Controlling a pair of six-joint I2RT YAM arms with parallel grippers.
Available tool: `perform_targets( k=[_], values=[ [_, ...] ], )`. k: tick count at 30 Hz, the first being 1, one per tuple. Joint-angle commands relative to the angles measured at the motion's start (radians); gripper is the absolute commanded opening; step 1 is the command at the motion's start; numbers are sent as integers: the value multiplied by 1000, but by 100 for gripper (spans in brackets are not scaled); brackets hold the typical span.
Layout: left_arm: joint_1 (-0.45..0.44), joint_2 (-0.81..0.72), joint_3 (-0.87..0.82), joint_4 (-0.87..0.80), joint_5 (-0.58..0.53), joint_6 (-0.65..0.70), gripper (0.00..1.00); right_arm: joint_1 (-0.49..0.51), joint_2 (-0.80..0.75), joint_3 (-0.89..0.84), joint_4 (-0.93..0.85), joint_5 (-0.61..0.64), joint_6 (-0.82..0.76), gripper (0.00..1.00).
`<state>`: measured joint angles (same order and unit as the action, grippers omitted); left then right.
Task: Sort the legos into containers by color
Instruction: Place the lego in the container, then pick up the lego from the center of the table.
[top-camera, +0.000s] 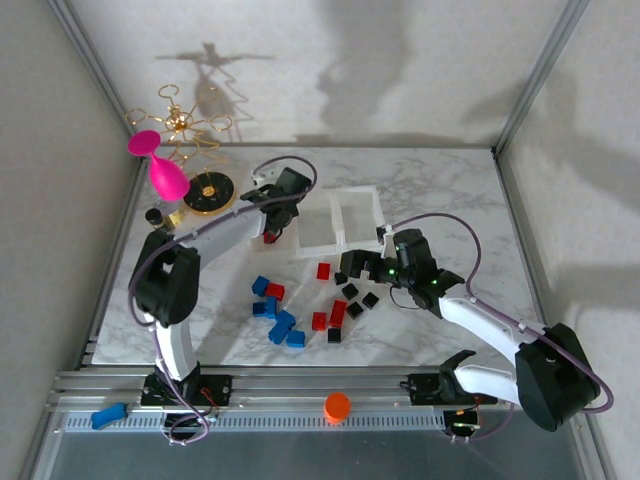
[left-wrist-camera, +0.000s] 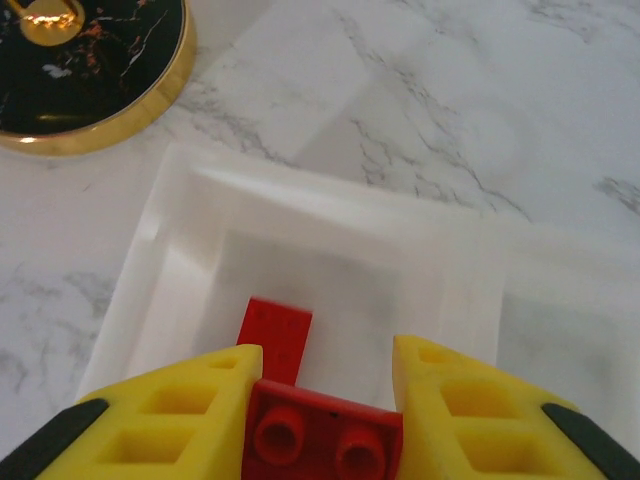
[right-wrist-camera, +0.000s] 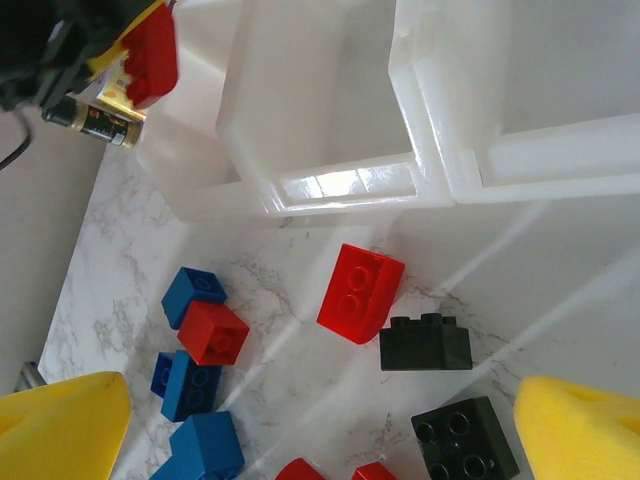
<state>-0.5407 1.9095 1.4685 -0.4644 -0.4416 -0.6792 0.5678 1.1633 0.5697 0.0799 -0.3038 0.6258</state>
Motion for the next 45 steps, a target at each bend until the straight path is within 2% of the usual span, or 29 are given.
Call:
perform_targets(
  k=[1, 5, 9, 13, 18, 25, 30, 36, 41, 45],
  values=[
    [6, 83, 75, -30, 0, 24, 29, 8, 5, 35, 16, 29, 3, 99],
    [10, 151, 128, -68, -30, 34, 33, 7, 2, 33, -1, 39, -9, 99],
    [10, 156, 136, -75, -15, 44, 47, 7, -5, 32, -6, 41, -11, 99],
    [10, 121, 137, -78, -16, 53, 54, 8, -17, 44, -25, 53, -23, 99],
    [6, 38, 116, -97, -1, 44, 56, 7, -52, 64, -70, 76, -45, 99],
    [-34, -157, -37, -47, 60, 6, 56, -19, -78, 83, -145, 94, -55, 99],
    [-142, -285, -178, -20, 67, -49, 56, -69, -110, 21, -120, 27, -58, 99],
    [-293, -362, -293, -26, 69, -137, 57, -107, -149, -51, -97, -47, -105, 99],
    [-402, -360, -350, -27, 49, -222, 59, -137, -170, -119, -82, -76, -119, 99],
    [-438, -299, -368, 2, 65, -259, 59, -149, -168, -156, -44, -109, -121, 99]
  ],
)
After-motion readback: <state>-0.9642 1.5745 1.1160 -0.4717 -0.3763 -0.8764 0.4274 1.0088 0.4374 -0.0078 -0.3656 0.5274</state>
